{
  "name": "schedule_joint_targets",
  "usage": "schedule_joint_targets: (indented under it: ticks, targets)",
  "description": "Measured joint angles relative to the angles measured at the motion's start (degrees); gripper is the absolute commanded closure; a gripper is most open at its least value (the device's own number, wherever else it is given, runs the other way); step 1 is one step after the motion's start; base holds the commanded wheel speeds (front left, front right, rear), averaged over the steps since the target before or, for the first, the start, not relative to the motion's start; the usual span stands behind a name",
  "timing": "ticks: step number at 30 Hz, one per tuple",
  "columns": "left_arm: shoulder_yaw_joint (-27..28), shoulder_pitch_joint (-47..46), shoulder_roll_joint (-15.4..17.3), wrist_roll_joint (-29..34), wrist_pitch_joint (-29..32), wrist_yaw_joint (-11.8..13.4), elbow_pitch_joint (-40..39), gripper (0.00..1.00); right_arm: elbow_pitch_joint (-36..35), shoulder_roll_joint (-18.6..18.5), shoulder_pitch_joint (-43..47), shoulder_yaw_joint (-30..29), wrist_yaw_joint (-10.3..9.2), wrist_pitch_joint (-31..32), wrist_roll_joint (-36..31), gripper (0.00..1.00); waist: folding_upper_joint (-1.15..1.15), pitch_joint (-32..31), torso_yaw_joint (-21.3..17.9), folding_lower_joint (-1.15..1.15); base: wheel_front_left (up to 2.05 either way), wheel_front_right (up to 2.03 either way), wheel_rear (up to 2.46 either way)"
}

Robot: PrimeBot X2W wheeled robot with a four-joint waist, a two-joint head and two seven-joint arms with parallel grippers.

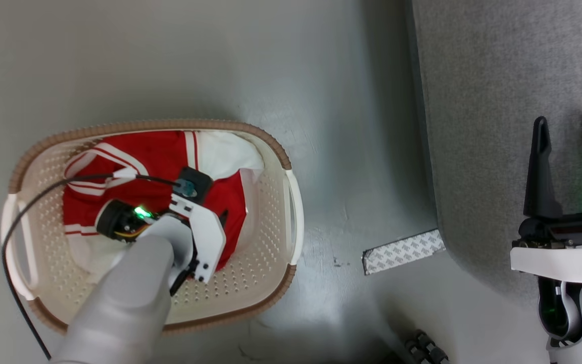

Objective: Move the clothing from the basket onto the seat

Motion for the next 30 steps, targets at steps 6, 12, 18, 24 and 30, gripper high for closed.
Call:
schedule_joint_targets:
  ticks: [6,12,18,24,30]
  targets:
    - [-0.1,-3.3,0.7,-0.3,-2.5,0.3,2.4,0.00,-1.6,-0.2,-0.3,-0.1,-0.19,-0.1,0.0,0.00,0.00,3.2,-0.4,-0.01,0.00,0.00,0.00]
    - [-1.3,-5.3,0.7,-0.2,-3.8,0.3,5.4,0.00,-3.1,-0.2,0.0,-1.1,-0.20,-0.6,-1.0,0.00,0.00,5.0,0.0,-0.02,0.00,0.00,0.00]
    - [-2.7,-6.6,-0.7,-0.2,-4.9,0.2,8.5,0.00,-4.2,-0.2,0.7,-1.9,-0.27,-0.9,-2.0,0.00,0.00,5.8,0.8,-0.02,0.00,0.00,0.00]
    - [-4.3,-6.8,-2.1,-0.2,-6.2,0.2,10.6,0.42,-5.1,-0.3,1.4,-2.7,-0.29,-1.0,-2.5,0.00,0.00,6.2,1.4,-0.02,0.00,0.00,0.00]
    - [-5.8,-7.6,-2.5,-0.2,-7.4,0.1,12.3,0.79,-5.6,-0.3,1.8,-3.1,-0.29,-1.0,-2.9,0.00,0.00,6.4,1.6,-0.02,0.00,0.00,0.00]
